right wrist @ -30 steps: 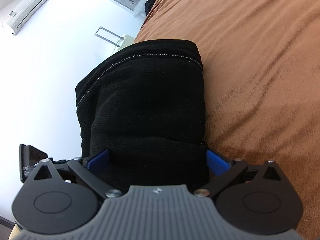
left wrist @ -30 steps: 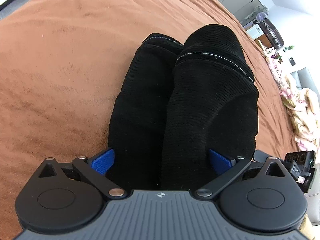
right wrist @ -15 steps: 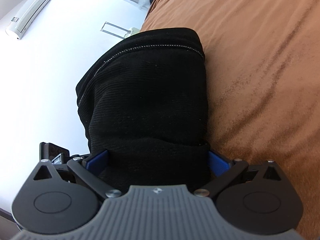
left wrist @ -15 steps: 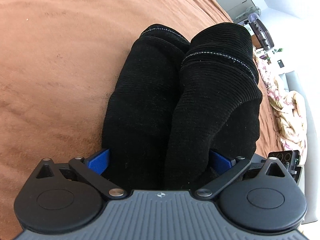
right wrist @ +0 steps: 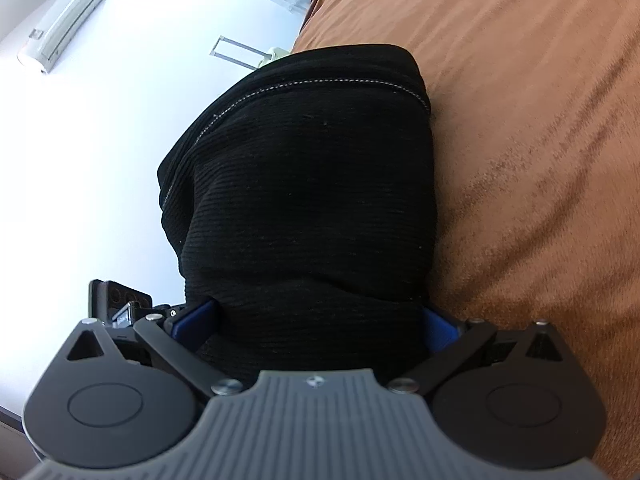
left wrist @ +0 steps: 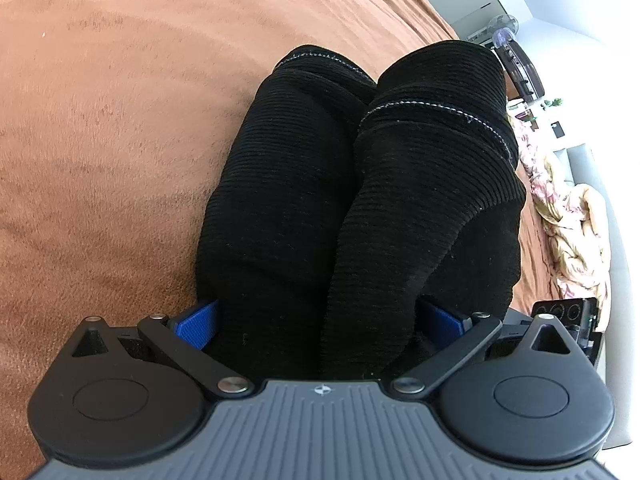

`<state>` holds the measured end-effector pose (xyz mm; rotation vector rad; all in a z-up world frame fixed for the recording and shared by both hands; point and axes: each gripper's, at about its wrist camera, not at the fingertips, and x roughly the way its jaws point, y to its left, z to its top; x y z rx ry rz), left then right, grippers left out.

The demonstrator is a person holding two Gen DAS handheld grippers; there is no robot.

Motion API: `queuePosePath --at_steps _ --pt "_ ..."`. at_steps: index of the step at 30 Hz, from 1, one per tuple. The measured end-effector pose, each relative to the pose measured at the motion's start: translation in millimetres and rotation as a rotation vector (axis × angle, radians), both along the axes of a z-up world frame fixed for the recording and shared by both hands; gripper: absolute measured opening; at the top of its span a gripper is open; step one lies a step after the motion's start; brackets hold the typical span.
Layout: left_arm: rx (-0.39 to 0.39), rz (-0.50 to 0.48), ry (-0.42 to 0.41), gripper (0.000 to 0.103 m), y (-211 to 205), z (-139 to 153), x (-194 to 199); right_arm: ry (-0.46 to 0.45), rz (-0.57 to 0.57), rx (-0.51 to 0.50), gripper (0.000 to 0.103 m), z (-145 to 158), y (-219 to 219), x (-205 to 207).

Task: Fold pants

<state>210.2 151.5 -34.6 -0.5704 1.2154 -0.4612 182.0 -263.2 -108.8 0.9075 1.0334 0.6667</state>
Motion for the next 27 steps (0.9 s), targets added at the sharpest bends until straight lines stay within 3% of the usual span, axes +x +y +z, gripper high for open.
queuePosePath --at_steps 3,6,8,12,14,18,23,27 --pt "0.012 0.004 -0.019 0.103 -1 6 -4 0.009 -0.004 -0.007 0.097 3 1 0" --pt "-0.007 0.025 -0.033 0.103 4 10 -11 -0.006 -0.016 -0.011 0.088 8 6 -2" --pt "-0.028 0.042 -0.035 0.095 9 11 -14 -0.021 -0.023 -0.003 0.075 11 4 -5" --pt "-0.064 0.066 -0.030 0.084 16 13 -18 -0.047 -0.024 -0.013 0.066 19 4 -7" --pt "-0.067 0.067 -0.035 0.084 18 14 -19 -0.064 -0.027 -0.010 0.062 22 4 -8" --pt "-0.053 0.034 -0.015 0.103 18 8 -13 -0.051 -0.016 -0.008 0.068 19 6 -7" --pt "-0.139 0.038 0.029 0.103 18 -15 -5 -0.060 -0.008 0.006 0.093 12 11 -6" --pt "-0.204 0.063 0.039 0.103 28 -25 -2 -0.052 -0.014 0.033 0.094 1 12 -2"
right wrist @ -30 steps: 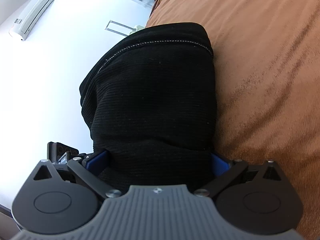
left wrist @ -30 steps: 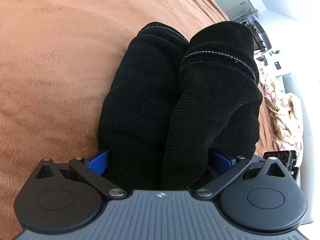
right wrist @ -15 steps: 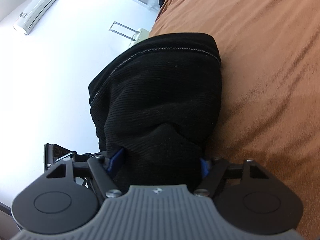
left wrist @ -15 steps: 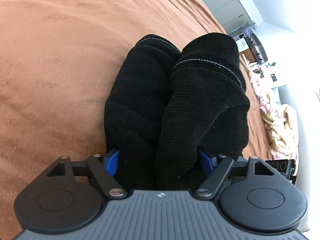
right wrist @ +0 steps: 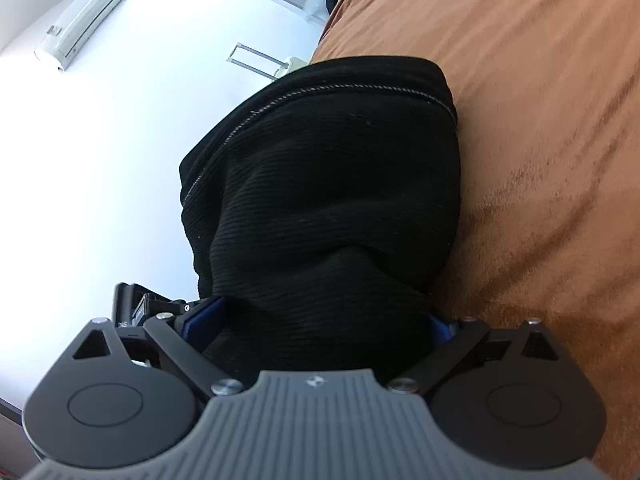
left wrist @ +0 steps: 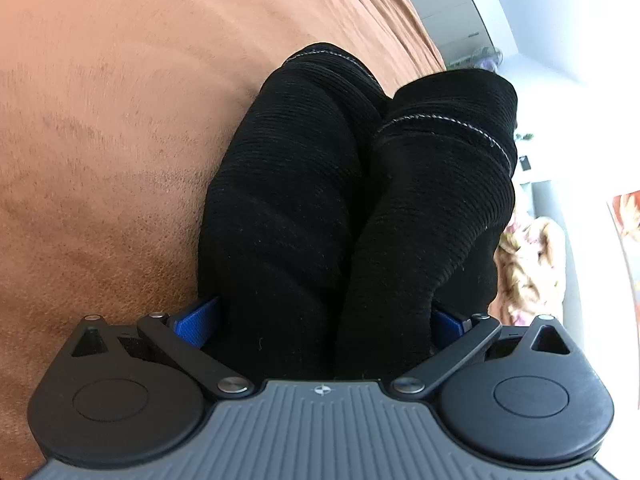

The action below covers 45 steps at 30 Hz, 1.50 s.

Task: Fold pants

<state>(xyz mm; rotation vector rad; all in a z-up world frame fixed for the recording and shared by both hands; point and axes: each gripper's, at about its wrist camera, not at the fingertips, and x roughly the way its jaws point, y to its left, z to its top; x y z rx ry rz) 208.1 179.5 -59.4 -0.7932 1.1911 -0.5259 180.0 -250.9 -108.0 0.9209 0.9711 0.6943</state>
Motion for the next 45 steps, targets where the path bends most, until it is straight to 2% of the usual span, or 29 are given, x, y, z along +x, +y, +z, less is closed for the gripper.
queuePosePath --at_steps 3,6,7,8,11,17,27,36,40,45 --pt "0.021 -0.015 -0.019 0.103 -1 3 0 0.014 -0.007 0.026 0.094 -9 2 5" --pt "0.049 0.001 -0.042 0.103 -6 10 -4 -0.010 -0.008 0.018 0.081 -8 4 5" --pt "0.056 0.007 -0.051 0.099 -7 14 -6 -0.023 -0.007 0.009 0.073 -5 4 4" --pt "0.067 0.012 -0.060 0.089 -8 18 -8 -0.037 -0.004 -0.007 0.068 -2 3 3" --pt "0.100 0.042 -0.089 0.077 -13 31 -16 -0.061 -0.006 -0.041 0.062 6 3 -2" --pt "0.170 0.073 -0.148 0.071 -27 52 -32 -0.118 -0.064 -0.057 0.056 18 -1 -15" --pt "0.185 0.033 -0.199 0.069 -48 71 -46 -0.179 -0.103 -0.094 0.054 46 -15 -37" --pt "0.169 -0.080 -0.256 0.069 -113 94 -52 -0.221 -0.203 -0.133 0.054 67 -81 -89" --pt "0.155 -0.150 -0.288 0.069 -156 109 -54 -0.237 -0.275 -0.151 0.054 76 -125 -123" --pt "0.127 -0.249 -0.312 0.069 -232 118 -63 -0.248 -0.385 -0.176 0.054 88 -192 -172"
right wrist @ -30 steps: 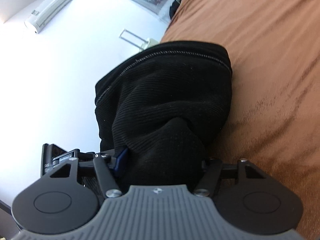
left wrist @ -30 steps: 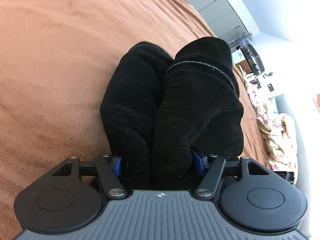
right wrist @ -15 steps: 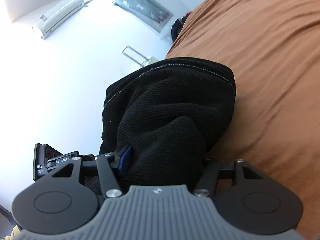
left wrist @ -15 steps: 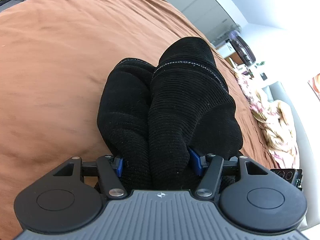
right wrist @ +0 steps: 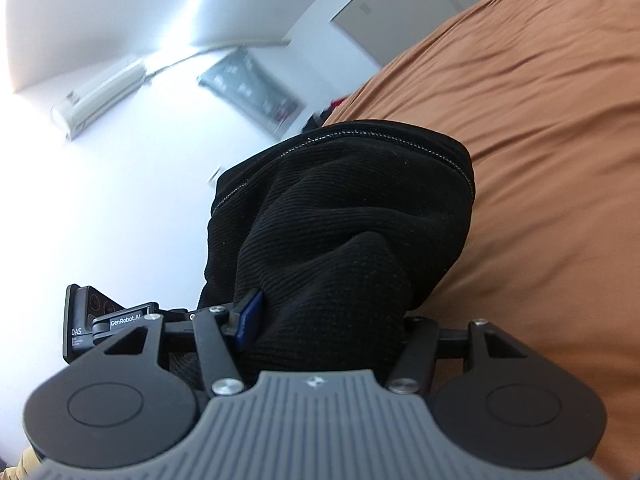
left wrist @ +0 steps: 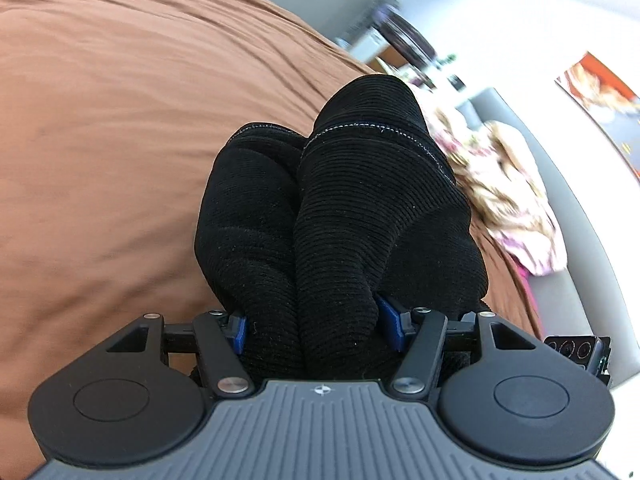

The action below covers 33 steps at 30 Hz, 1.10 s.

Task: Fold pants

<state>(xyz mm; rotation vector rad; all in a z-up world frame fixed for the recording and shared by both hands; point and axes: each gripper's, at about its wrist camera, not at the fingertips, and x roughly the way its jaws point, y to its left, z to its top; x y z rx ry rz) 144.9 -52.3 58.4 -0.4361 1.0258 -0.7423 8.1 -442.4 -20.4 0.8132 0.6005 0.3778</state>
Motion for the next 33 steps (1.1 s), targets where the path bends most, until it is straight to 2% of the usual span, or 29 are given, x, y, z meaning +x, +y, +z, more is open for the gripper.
queuePosePath --at_steps 8,15,20,23,25,30,33 --pt "-0.042 -0.169 0.008 0.069 -134 -3 -28 0.004 -0.191 -0.045 0.054 13 -118 -86" --pt "-0.073 -0.264 0.025 0.069 -232 -17 -52 0.042 -0.317 -0.096 0.054 18 -216 -145" --pt "-0.084 -0.282 0.048 0.069 -281 -35 -66 0.075 -0.363 -0.119 0.054 14 -288 -166" --pt "-0.071 -0.281 0.074 0.069 -307 -51 -72 0.101 -0.372 -0.128 0.054 2 -309 -169" --pt "-0.050 -0.282 0.056 0.069 -321 -56 -74 0.119 -0.369 -0.121 0.054 -10 -326 -175" --pt "-0.011 -0.282 0.032 0.070 -326 -64 -81 0.116 -0.355 -0.085 0.055 -40 -341 -181" --pt "-0.001 -0.283 0.021 0.071 -327 -63 -84 0.117 -0.353 -0.079 0.055 -43 -340 -181"
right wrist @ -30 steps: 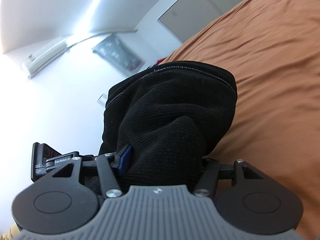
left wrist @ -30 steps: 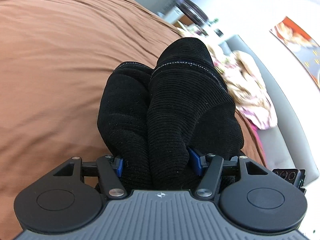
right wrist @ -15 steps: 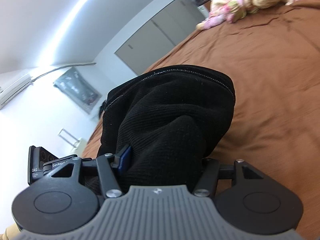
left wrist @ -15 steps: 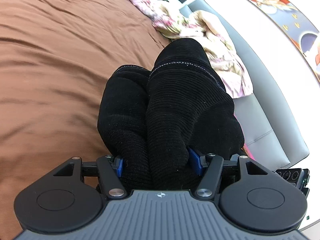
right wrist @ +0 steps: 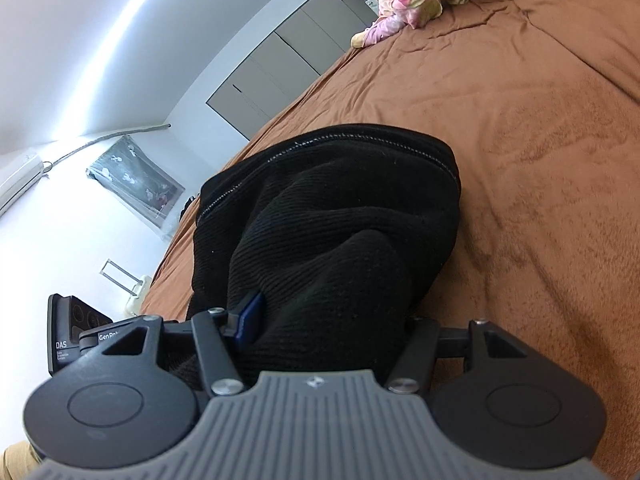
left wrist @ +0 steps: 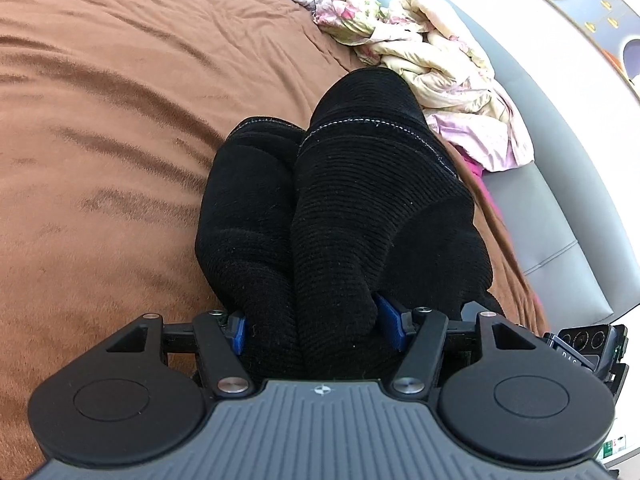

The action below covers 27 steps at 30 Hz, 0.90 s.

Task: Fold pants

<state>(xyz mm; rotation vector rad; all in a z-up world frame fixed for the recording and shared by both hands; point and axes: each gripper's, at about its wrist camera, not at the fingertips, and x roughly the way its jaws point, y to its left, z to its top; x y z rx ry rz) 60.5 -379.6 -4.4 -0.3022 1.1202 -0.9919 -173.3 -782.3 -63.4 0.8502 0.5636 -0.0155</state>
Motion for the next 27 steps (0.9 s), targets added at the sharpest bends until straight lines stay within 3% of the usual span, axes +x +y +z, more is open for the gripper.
queuePosePath --at_steps 4,11,27 --pt "0.003 0.008 0.007 0.074 -3 -2 -4 0.006 -0.013 0.005 0.057 -4 -3 8" --pt "0.042 0.013 -0.018 0.091 0 -1 -8 0.035 -0.031 -0.009 0.068 -8 5 7" --pt "0.131 0.015 -0.150 0.095 16 25 -30 0.127 -0.091 -0.124 0.079 6 17 -20"
